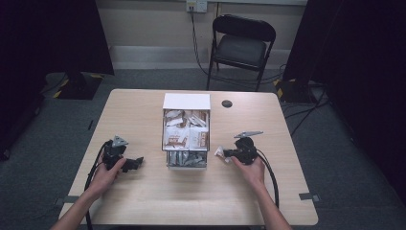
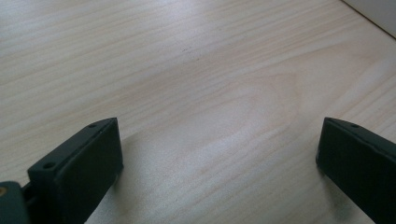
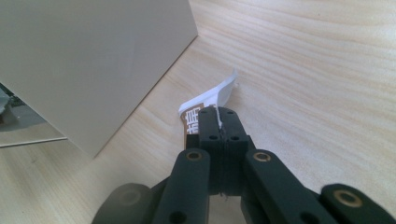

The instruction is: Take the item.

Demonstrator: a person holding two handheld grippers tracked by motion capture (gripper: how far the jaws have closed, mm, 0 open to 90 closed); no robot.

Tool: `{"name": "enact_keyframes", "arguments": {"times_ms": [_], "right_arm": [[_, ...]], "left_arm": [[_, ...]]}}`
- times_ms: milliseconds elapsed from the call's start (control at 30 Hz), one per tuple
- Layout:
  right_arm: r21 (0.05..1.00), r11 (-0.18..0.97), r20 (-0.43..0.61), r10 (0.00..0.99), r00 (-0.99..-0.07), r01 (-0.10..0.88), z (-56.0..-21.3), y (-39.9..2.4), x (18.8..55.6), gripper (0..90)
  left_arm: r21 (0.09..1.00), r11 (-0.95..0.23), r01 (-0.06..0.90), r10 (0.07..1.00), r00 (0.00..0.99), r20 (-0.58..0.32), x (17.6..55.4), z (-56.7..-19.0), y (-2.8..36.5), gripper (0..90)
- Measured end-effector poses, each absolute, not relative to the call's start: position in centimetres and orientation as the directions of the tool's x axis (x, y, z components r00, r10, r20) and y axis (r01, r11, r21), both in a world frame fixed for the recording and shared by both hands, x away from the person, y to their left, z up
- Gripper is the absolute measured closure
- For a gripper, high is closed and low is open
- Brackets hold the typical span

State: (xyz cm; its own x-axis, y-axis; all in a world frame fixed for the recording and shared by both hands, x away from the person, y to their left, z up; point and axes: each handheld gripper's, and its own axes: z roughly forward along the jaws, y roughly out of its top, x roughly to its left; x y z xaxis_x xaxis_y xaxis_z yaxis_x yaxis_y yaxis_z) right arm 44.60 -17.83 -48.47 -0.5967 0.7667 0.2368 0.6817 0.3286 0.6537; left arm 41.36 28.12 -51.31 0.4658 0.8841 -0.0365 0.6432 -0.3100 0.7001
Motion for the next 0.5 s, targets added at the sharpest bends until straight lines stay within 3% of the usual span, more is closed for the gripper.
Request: {"name": "enact_keyframes", "arguments": {"times_ms": [500], "right_arm": [[0.655,0.31,0.238,0.781,-0.577,0.689,-49.29,-18.35,44.8,84.0]], "left_arm": [[0.7,-0.311,0.643,0.884,0.466,-0.035,41.36,-51.3,28.13,0.0]]}}
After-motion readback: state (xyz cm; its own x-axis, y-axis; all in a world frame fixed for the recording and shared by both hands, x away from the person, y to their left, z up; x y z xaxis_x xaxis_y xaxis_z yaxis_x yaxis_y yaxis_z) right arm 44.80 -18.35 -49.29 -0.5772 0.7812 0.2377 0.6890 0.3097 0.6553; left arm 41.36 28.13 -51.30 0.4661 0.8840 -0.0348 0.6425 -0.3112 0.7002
